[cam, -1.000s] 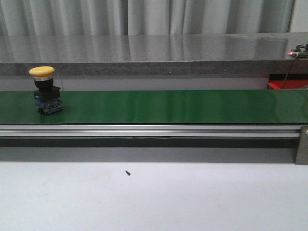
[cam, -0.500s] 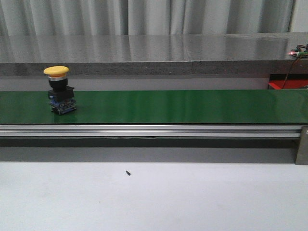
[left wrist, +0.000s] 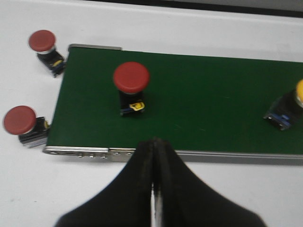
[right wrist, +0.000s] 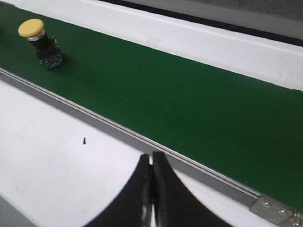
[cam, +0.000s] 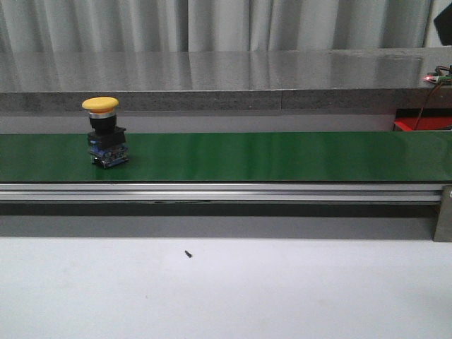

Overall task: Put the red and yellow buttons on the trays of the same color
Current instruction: 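Move the right gripper above the yellow button riding the belt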

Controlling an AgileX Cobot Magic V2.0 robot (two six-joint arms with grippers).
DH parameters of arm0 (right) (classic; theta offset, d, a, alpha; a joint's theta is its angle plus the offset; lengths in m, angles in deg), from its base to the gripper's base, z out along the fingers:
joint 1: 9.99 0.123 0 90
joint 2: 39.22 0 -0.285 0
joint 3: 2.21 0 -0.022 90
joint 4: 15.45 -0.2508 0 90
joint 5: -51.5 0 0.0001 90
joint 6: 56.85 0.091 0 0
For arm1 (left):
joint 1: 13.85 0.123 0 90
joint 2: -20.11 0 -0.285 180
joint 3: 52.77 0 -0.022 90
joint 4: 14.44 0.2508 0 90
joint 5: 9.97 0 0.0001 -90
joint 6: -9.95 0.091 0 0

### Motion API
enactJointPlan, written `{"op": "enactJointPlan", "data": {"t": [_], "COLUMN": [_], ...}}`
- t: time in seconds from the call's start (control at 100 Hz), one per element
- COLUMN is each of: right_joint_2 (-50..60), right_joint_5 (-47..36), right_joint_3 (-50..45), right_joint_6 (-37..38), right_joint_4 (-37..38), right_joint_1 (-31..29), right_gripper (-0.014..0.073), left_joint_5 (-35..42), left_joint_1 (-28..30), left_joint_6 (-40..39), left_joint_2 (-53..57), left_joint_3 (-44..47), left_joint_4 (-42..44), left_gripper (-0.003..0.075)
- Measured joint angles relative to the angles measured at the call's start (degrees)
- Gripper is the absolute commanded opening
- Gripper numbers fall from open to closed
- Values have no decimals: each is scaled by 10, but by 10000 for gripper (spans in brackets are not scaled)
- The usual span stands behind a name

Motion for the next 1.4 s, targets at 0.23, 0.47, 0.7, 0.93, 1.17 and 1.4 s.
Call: {"op": "enactJointPlan", "data": {"t": [0.23,0.47,0.7,0.93,1.17,1.4], "right_joint_2": [-57,-113,-183,-255,-344,-436], "right_joint_5": [17,26,58,72,116,149], "right_joint_3": [39,98,160,235,333,427], "right_joint_6": [0,0,0,0,12,25], "right_joint_4": [2,18,47,53,53,60], "right_joint_1": [24,25,47,99,133,160], "right_gripper": [-113,-113,-36,442,495,495], "left_joint_5": [47,116,131,132,132,132], "left_joint_1": [-83,-122,-123,-123,-123,-123], "left_joint_6": [9,9,9,9,9,9], "left_joint_2": [58,127,174,183,183,183], "left_joint_3": [70,157,192,193,193,193], "left_joint_4": [-13,-15,-15,-16,-16,-16], "left_gripper": [-20,-20,-20,-20,-20,-20]}}
